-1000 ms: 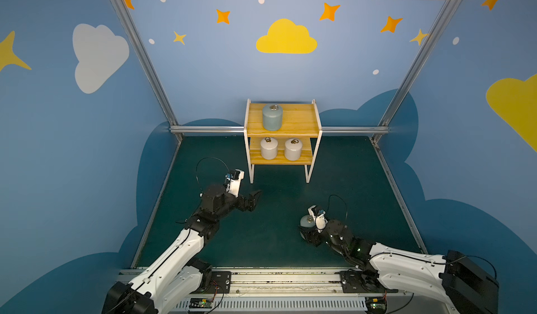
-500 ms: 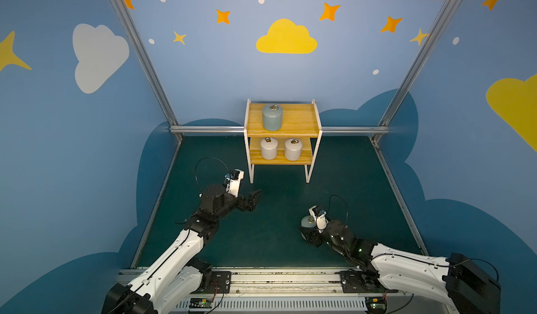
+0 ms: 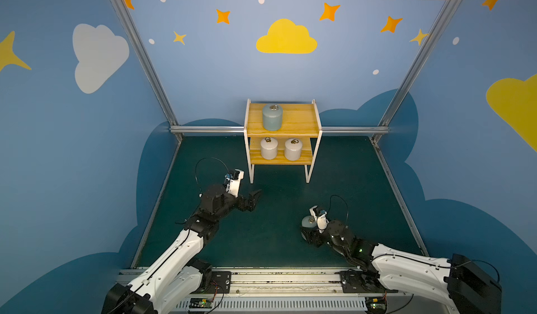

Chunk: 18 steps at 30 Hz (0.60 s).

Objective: Remove the tea canisters from the shelf
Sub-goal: Place the tea canister at the center of the board.

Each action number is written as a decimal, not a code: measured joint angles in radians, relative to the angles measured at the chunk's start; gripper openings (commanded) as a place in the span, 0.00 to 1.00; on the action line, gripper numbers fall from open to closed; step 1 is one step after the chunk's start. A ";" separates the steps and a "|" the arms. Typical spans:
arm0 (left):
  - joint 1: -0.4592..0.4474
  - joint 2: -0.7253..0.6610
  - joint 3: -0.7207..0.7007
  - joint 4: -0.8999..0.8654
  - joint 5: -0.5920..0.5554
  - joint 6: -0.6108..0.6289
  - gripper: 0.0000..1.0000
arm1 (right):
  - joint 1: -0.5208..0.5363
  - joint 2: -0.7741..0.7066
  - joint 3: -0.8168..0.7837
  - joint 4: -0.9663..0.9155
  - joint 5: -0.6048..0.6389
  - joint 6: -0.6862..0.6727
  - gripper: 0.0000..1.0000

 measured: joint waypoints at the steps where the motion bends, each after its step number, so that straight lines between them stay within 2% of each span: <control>1: 0.000 0.000 0.000 0.000 0.000 0.000 1.00 | 0.000 0.000 0.000 0.000 0.000 0.000 0.76; 18: -0.001 -0.012 -0.013 -0.006 0.000 0.000 0.99 | 0.000 -0.059 -0.009 -0.037 0.008 0.008 0.84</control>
